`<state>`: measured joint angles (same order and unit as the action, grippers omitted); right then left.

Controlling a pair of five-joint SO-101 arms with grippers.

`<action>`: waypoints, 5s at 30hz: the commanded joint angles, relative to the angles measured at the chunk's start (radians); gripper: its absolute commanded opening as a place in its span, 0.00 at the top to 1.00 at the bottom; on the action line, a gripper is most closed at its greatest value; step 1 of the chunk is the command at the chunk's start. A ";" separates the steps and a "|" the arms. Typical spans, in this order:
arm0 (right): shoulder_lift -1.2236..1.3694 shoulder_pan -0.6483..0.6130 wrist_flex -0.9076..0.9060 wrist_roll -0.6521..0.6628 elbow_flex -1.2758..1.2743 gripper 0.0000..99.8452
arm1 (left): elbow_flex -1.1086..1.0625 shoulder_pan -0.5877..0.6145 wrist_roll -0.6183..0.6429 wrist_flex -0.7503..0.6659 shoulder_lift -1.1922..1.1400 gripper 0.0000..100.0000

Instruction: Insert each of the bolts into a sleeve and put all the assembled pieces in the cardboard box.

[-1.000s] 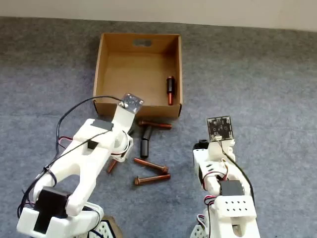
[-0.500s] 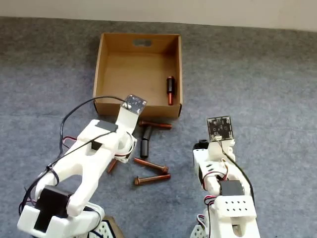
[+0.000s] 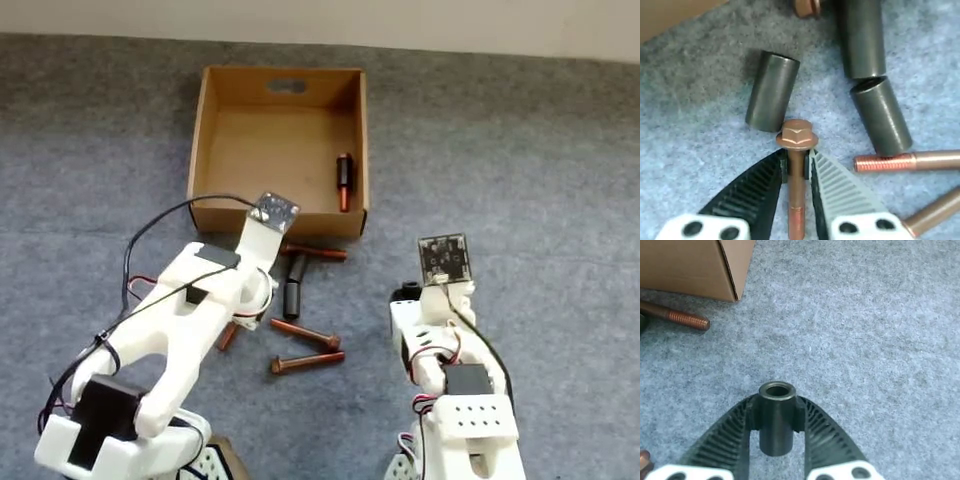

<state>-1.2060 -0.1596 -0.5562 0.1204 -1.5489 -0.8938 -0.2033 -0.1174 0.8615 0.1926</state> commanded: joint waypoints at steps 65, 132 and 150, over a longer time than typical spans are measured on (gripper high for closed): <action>-0.591 -0.214 0.430 -0.006 -0.168 0.99 | 0.079 -0.341 0.459 -0.549 0.883 0.99; -0.591 -0.214 0.432 -0.006 -0.193 0.99 | 0.065 -0.337 0.459 -0.769 0.662 0.99; -0.591 -0.214 0.432 -0.006 -0.193 0.99 | 0.062 -0.321 0.459 -0.760 0.661 0.99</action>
<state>-1.7921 -0.3851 -0.1465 0.1204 -1.6763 -0.8677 -0.5025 0.3399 0.1066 0.8447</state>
